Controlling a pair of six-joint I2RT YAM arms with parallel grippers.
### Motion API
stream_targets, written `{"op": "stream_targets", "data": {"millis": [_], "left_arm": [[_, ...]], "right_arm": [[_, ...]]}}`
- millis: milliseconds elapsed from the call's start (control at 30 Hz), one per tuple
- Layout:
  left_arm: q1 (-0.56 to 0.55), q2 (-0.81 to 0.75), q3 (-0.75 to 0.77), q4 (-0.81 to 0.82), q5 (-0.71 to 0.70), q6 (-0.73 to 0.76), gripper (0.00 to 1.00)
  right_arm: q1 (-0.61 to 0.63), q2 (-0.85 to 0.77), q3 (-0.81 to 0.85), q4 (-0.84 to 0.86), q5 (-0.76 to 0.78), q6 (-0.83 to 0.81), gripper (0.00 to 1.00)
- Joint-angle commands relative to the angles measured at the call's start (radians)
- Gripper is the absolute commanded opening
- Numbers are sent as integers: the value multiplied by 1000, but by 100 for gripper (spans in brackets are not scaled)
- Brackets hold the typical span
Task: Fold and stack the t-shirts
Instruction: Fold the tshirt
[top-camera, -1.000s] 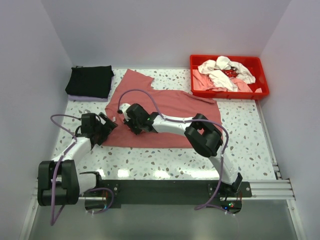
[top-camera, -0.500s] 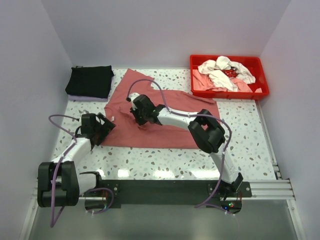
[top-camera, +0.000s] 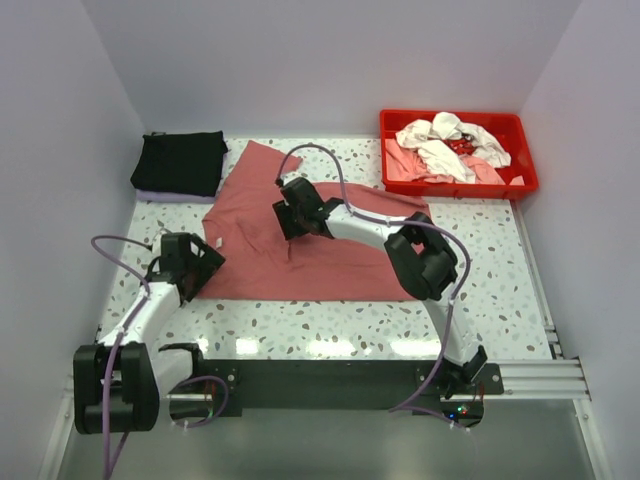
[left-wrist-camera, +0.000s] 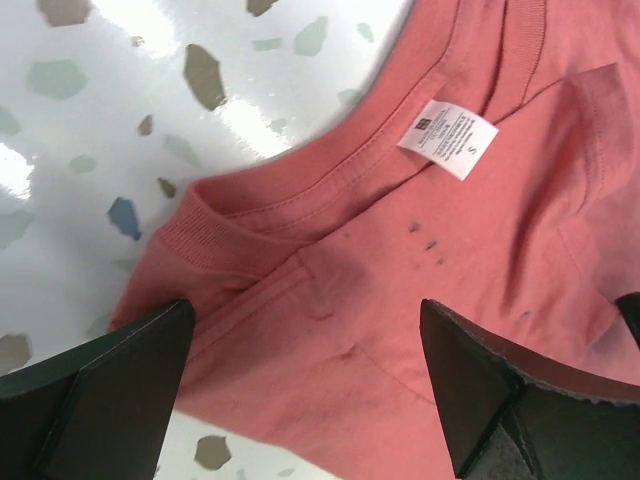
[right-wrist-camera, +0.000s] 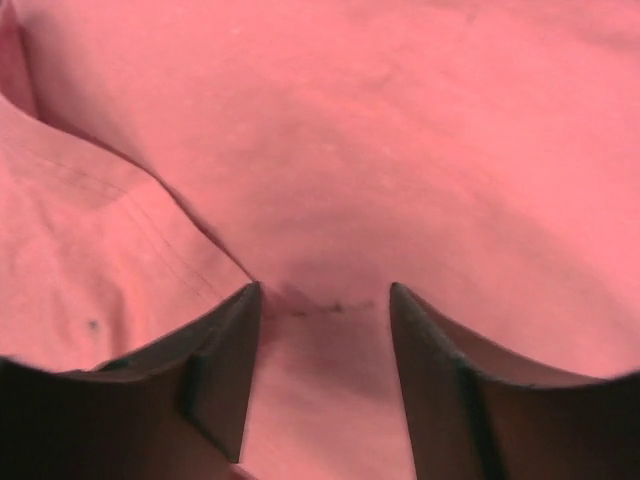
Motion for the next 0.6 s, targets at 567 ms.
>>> {"op": "stream_targets", "data": {"millis": [567], "left_arm": [[-179, -34, 213, 10, 7, -9, 100]], "right_arm": [[-68, -814, -703, -191, 338, 225, 99]]}}
